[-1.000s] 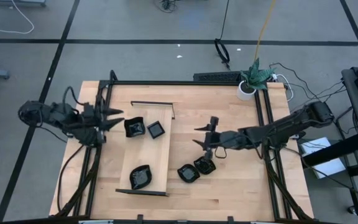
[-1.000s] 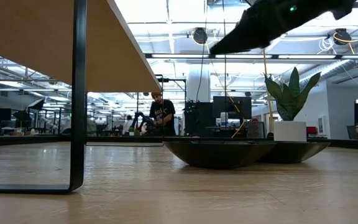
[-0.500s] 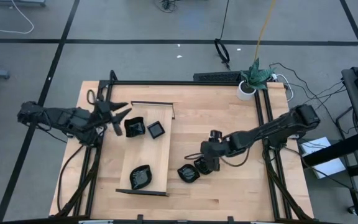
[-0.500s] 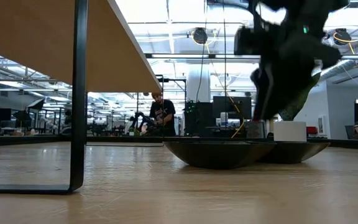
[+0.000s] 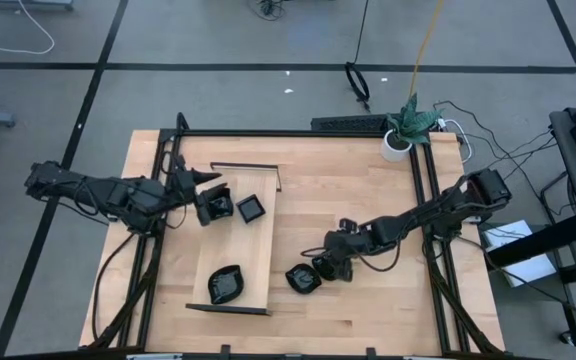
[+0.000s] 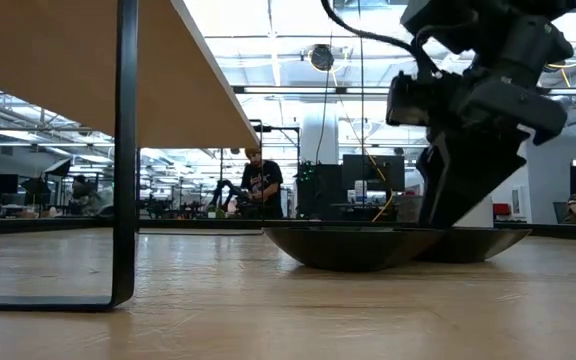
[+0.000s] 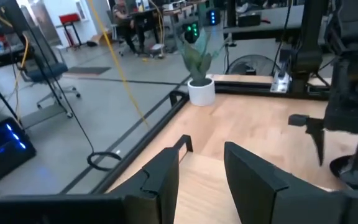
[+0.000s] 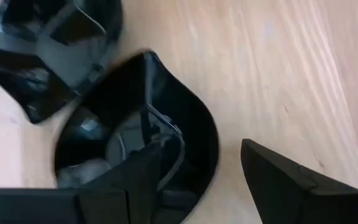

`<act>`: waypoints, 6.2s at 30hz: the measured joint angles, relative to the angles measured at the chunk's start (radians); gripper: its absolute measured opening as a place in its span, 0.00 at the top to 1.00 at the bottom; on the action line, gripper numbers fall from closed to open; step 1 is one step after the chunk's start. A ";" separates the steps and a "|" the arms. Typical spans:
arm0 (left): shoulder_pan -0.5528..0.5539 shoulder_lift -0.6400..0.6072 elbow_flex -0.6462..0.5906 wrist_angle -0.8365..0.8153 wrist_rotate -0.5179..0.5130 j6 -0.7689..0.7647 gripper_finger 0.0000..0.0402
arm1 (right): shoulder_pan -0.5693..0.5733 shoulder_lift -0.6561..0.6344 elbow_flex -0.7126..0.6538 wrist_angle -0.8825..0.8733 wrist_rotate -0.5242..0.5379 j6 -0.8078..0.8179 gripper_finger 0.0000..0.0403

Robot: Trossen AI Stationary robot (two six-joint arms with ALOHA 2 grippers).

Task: Pick & Place Mini shaped plates
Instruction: Stack the leaf shaped plate on top of the leaf shaped plate on the shelf

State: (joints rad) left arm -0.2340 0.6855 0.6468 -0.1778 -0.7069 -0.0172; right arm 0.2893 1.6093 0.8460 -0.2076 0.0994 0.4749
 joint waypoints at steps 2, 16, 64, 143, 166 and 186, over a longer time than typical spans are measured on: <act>0.000 -0.001 0.000 0.002 0.000 0.032 0.67 | 0.001 0.000 0.000 0.020 0.001 0.000 0.49; 0.000 0.001 0.000 -0.005 0.000 0.061 0.67 | 0.001 0.000 0.000 0.002 0.002 0.009 0.93; 0.029 0.555 0.002 0.855 0.210 0.195 0.67 | -0.029 0.012 -0.074 1.724 0.692 -1.528 1.00; -0.485 0.637 0.623 -0.862 0.390 -1.452 0.96 | 0.110 0.013 -0.105 1.565 1.126 -1.453 0.51; -0.490 0.637 0.623 -0.936 0.480 -1.375 0.84 | 0.099 0.013 -0.105 1.556 1.128 -1.432 0.51; -0.585 0.494 0.640 -0.891 -0.046 -0.848 0.47 | 0.194 0.012 0.147 0.815 1.169 -1.050 0.51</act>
State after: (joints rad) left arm -0.8187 1.1793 1.2866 -1.0683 -0.7527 -0.8656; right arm 0.4833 1.6211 0.9931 0.6077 1.2686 -0.5752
